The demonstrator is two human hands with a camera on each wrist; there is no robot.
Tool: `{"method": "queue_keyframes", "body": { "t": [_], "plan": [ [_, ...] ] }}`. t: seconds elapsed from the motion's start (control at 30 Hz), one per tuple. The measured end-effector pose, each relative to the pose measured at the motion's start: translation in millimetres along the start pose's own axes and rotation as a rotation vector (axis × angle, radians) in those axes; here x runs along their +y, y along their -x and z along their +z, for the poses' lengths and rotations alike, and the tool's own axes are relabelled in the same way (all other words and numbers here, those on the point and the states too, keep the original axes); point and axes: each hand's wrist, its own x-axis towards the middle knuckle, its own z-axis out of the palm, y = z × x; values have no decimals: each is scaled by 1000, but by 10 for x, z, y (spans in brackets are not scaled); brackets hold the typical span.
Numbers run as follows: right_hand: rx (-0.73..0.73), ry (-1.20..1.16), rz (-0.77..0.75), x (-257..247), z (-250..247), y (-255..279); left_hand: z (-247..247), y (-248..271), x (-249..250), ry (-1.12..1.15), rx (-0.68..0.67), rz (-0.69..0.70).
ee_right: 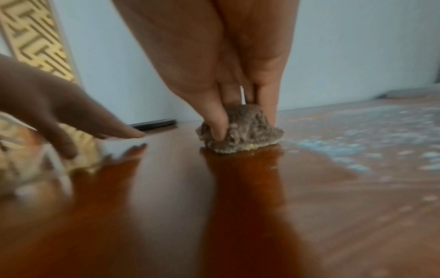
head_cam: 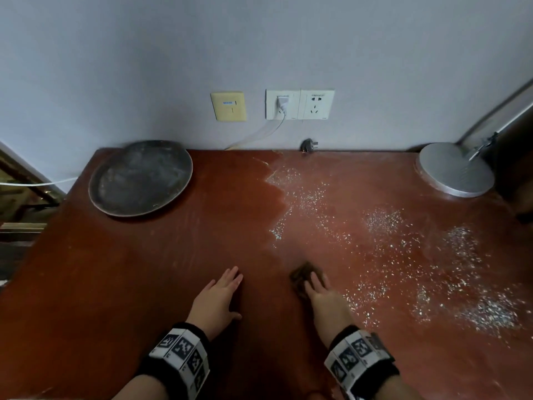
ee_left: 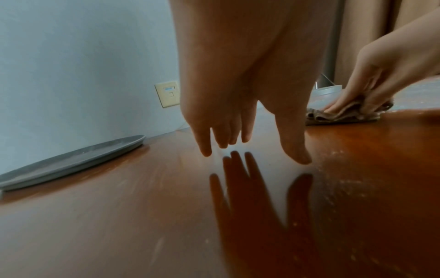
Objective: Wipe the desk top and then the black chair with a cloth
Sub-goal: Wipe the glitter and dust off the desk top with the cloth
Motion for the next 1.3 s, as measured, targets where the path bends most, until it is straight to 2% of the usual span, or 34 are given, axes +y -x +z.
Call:
{"method": "queue_keyframes", "body": {
  "t": [0.03, 0.1, 0.2, 0.3, 0.37, 0.43, 0.47, 0.57, 0.6, 0.67, 0.7, 0.77, 0.83, 0.9, 0.93, 1.0, 1.1, 1.13, 1.17, 1.2, 1.3],
  "plan": [
    [-38, -12, -62, -107, 31, 29, -7, -35, 19, 0, -4, -7],
    [-12, 36, -257, -232, 179, 115, -30, -109, 57, 6, 4, -21],
    [-152, 31, -406, -189, 127, 116, -93, -219, 90, 31, 41, -43],
    [-88, 17, -377, 190, -106, -299, -145, -278, 87, 52, 56, -76],
    [-80, 3, -219, 366, -319, -571, -155, -289, 78, 74, 63, -91],
    [-47, -7, -134, 375, -360, -734, -174, -297, 69, 103, 70, -105],
    [-73, -17, -150, 293, -344, -722, -192, -307, 66, 116, 69, -108],
    [-126, 63, -413, 34, -136, -508, -247, -383, 41, 118, 73, -105],
    [-161, 55, -444, -39, -151, -421, -271, -409, 36, 111, 68, -101],
    [-237, 30, -467, -100, -212, -403, -321, -473, 28, 108, 51, -95],
    [-197, -4, -489, -56, -229, -490, -344, -516, 16, 109, 54, -94],
    [-214, 11, -384, 67, -451, -723, -412, -599, -1, 111, 57, -93],
    [-162, 72, -259, 141, -578, -983, -475, -684, -31, 109, 55, -92],
    [-178, 68, -219, 66, -613, -1080, -539, -772, -83, 116, 68, -102],
    [-206, 84, -263, -12, -583, -1063, -576, -817, -116, 132, 82, -112],
    [-131, 162, -488, -119, -392, -986, -656, -911, -189, 177, 113, -143],
    [-168, 57, -531, -139, -450, -920, -750, -1047, -245, 205, 121, -146],
    [-120, 52, -555, -68, -446, -1021, -764, -1087, -234, 202, 112, -137],
    [-212, 45, -507, 19, -509, -1145, -770, -1119, -212, 202, 101, -131],
    [-244, 3, -398, 85, -597, -1303, -774, -1142, -182, 206, 95, -125],
    [-125, -28, -187, 175, -647, -1663, -766, -1164, -46, 230, 122, -90]
  ]
}}
